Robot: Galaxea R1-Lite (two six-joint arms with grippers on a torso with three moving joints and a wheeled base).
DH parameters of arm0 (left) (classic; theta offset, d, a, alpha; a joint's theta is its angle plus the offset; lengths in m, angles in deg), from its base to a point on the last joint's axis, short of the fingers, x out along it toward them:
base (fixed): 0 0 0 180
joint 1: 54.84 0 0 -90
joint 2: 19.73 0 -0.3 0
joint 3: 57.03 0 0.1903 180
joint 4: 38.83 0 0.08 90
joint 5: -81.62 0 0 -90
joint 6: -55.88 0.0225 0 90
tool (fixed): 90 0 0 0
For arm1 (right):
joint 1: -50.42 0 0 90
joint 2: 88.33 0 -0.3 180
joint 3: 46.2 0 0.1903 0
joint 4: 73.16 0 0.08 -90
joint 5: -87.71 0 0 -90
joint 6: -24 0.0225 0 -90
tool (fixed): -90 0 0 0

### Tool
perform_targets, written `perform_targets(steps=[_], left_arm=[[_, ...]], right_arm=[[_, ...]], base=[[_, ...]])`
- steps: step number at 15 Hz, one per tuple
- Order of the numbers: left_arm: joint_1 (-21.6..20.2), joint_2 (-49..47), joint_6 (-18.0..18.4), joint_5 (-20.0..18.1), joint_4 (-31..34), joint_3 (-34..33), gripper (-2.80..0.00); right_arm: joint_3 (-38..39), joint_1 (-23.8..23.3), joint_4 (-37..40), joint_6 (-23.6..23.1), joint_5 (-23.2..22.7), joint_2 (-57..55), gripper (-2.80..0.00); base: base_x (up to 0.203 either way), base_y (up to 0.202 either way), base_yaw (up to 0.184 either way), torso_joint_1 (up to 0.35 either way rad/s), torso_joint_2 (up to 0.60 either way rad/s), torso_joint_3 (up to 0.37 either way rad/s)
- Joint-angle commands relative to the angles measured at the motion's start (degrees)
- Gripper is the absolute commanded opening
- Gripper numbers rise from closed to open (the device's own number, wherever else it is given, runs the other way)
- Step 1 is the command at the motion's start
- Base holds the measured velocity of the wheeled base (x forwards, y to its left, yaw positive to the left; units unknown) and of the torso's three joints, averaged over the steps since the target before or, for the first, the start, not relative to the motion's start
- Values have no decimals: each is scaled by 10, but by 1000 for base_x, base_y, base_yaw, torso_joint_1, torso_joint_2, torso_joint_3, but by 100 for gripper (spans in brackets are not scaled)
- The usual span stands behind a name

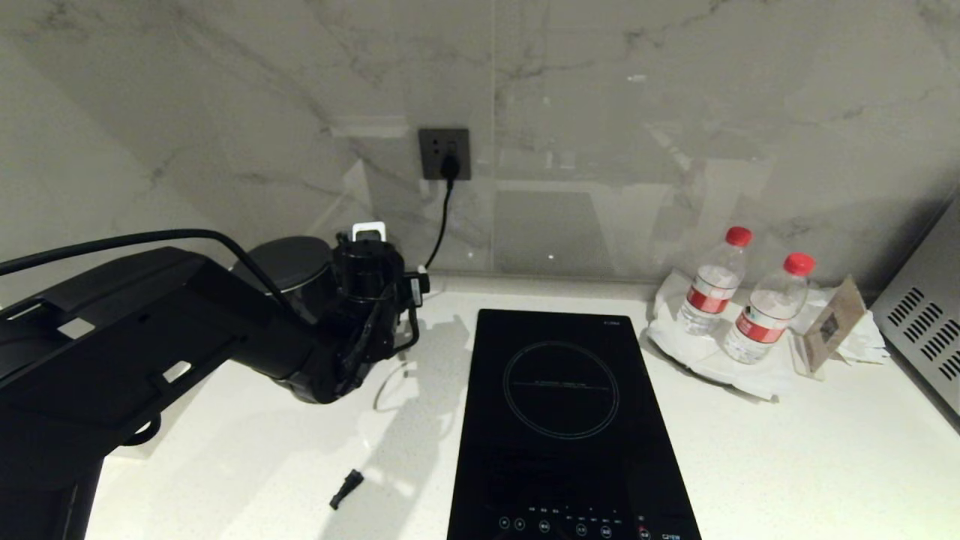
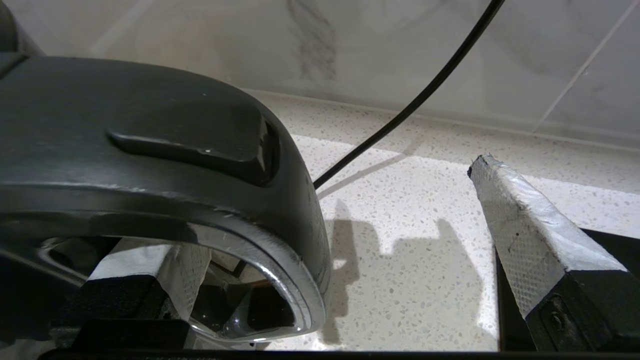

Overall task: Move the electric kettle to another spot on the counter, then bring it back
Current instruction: Pick up the kettle

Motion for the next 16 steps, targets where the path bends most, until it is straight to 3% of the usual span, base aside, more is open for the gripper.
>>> perform_targets(steps=[1, 11, 12, 16], left_arm=[[2, -6, -1, 1, -3, 3, 0], [-2, -6, -1, 0, -4, 7, 0], [-2, -6, -1, 0, -4, 6, -276], [-4, -6, -1, 0, -5, 5, -280]], right_arm=[[0, -1, 0, 0, 0, 0, -280], [0, 0, 0, 0, 0, 0, -280], [0, 0, 1, 0, 0, 0, -280], [0, -1, 0, 0, 0, 0, -280]], base=[[0, 0, 0, 0, 0, 0], [0, 0, 0, 0, 0, 0], [0, 0, 0, 0, 0, 0], [0, 0, 0, 0, 0, 0]])
